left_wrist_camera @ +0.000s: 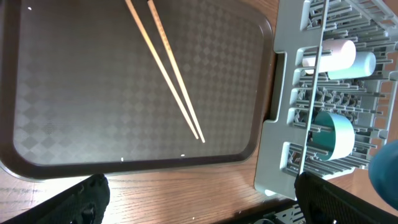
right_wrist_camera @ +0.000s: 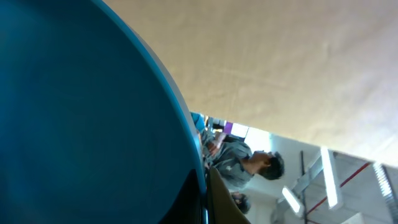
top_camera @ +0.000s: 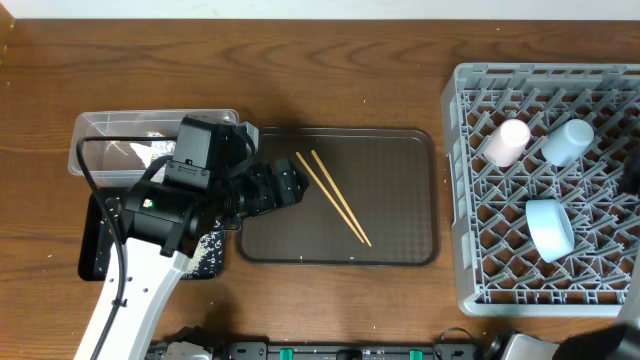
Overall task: Sort waste into correct bins and load items into the dishwasher rack
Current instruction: 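Lift the blue bowl and carry it right over the rack, then lower the blue bowl on edge into the rack beside the light-blue bowl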
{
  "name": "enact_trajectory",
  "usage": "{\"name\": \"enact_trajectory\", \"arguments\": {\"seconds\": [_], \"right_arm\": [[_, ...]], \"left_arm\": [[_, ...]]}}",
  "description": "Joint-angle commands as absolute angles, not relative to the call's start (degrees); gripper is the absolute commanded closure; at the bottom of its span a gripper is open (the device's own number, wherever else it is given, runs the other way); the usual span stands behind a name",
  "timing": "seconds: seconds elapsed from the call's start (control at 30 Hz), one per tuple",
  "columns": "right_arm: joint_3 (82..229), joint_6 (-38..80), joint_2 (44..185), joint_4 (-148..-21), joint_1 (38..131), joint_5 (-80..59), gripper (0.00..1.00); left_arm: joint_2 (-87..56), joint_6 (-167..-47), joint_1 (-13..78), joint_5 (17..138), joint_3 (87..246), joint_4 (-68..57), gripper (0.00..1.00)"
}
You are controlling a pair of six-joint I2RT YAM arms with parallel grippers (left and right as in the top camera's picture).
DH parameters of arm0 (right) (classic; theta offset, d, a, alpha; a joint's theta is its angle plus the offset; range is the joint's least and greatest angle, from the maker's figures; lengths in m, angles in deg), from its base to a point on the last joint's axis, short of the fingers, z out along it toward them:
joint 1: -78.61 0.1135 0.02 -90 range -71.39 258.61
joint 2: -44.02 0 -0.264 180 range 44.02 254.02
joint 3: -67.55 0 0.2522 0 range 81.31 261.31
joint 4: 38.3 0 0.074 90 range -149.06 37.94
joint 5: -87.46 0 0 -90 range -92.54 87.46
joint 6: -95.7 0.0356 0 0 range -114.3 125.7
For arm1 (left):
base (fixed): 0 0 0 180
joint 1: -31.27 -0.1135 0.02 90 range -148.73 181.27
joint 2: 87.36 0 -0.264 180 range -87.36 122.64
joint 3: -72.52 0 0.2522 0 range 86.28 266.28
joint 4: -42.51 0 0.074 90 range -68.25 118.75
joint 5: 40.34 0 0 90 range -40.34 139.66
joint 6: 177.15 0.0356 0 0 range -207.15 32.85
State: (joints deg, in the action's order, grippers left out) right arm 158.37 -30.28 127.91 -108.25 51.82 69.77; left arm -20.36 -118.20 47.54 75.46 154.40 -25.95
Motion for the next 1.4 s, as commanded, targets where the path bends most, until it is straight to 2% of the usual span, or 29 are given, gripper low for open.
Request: {"name": "enact_trajectory", "arguments": {"seconds": [0.0, 0.63, 1.1, 1.37], "right_arm": [[158.2, -32.6, 130.4, -108.0, 51.6, 71.2, 0.99], [158.2, -32.7, 136.4, -103.9, 54.3, 70.6, 0.99], [158.2, -32.6, 136.4, -103.6, 56.6, 61.0, 0.99], [158.2, -32.6, 136.4, -101.1, 58.8, 60.5, 0.99]], "left_arm": [[-20.4, -117.4, 47.3, 76.0, 155.1, -26.1, 0.02], [-20.4, -117.4, 47.3, 76.0, 155.1, -26.1, 0.02], [-20.4, -117.4, 47.3, 76.0, 155.1, -26.1, 0.02], [-20.4, -117.4, 47.3, 76.0, 155.1, -26.1, 0.02]]}}
